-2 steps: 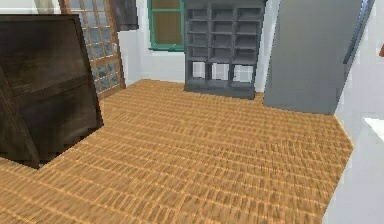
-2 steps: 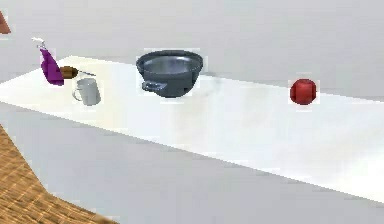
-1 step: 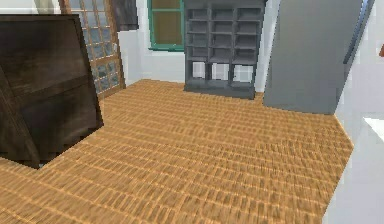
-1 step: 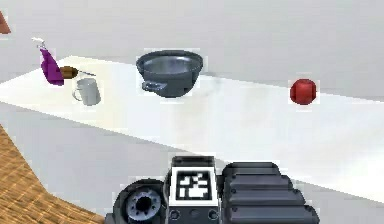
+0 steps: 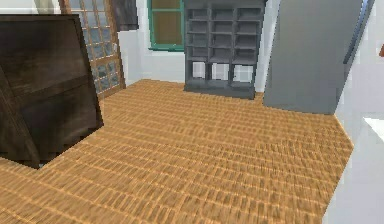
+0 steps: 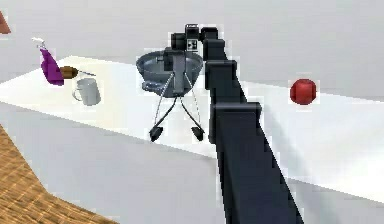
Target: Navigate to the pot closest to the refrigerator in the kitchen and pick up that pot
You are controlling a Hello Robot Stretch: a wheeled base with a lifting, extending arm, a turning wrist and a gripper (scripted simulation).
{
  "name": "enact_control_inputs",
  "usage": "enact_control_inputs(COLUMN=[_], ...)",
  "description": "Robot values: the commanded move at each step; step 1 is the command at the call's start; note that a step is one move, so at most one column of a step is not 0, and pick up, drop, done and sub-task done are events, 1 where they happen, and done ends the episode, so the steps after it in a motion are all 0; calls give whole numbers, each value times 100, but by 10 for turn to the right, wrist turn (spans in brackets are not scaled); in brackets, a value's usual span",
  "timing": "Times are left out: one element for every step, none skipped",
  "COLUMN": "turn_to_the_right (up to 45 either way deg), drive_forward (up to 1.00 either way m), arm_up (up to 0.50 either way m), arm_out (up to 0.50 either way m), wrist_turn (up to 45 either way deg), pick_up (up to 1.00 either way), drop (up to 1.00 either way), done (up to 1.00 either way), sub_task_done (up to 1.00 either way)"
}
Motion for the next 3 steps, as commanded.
enact_control_inputs(turn_to_the_right=[0, 0, 0], drive_forward=[0, 0, 0], arm_up=[0, 0, 0], arm_out=[0, 0, 0], wrist_turn=[450, 450, 450], pick_up=[0, 0, 0], drop=[0, 0, 0], done=[0, 0, 0], sub_task_done=[0, 0, 0])
